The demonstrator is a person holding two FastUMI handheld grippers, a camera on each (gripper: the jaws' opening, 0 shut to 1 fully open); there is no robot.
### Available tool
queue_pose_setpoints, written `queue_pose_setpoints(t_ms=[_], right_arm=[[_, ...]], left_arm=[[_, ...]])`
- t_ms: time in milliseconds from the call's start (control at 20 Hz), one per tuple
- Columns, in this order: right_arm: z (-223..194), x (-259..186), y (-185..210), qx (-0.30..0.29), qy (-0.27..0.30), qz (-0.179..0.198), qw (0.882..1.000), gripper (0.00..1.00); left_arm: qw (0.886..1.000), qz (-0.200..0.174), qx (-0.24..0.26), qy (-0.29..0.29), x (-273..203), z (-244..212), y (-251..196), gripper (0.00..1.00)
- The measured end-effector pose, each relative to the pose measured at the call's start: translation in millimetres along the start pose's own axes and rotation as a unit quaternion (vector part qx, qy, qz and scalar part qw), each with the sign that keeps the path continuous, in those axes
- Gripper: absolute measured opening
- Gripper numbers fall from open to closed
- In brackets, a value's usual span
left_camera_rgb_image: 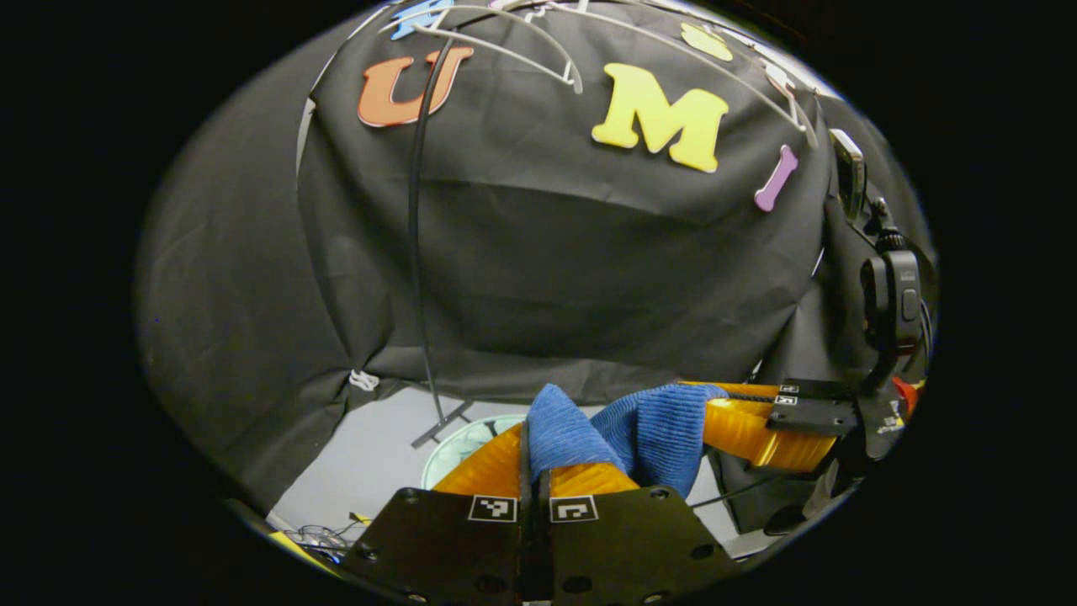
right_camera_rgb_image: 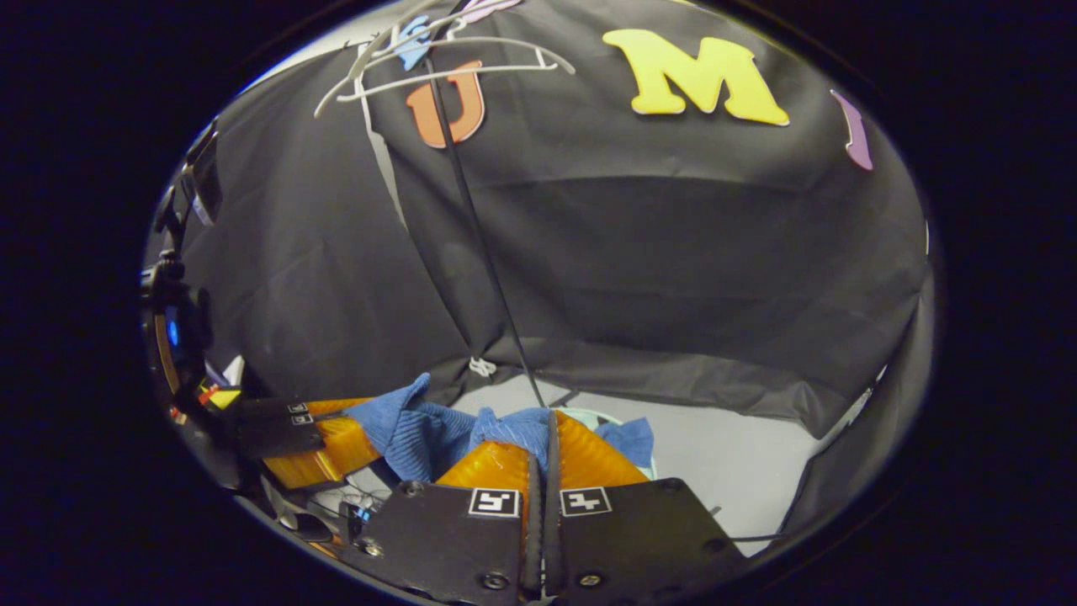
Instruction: Grasp the clothes on the hanger with both hands and then place them into the laundry hamper below.
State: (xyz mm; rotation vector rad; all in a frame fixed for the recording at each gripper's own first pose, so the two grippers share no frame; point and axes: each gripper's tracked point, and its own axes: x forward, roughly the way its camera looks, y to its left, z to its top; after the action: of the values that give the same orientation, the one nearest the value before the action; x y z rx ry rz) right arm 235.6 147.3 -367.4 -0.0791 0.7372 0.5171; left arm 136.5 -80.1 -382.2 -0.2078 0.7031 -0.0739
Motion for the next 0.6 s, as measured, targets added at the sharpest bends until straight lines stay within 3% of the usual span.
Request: queue_pose_setpoints(t_ms=[600], right_arm=[[-93.3,45.4,-32.8,0.008,0.124,-0.037,0.992,0.05]], left_arm=[[0.993,0.025,-0.001,0.112,25.3,-76.9,-7.6,0.00]])
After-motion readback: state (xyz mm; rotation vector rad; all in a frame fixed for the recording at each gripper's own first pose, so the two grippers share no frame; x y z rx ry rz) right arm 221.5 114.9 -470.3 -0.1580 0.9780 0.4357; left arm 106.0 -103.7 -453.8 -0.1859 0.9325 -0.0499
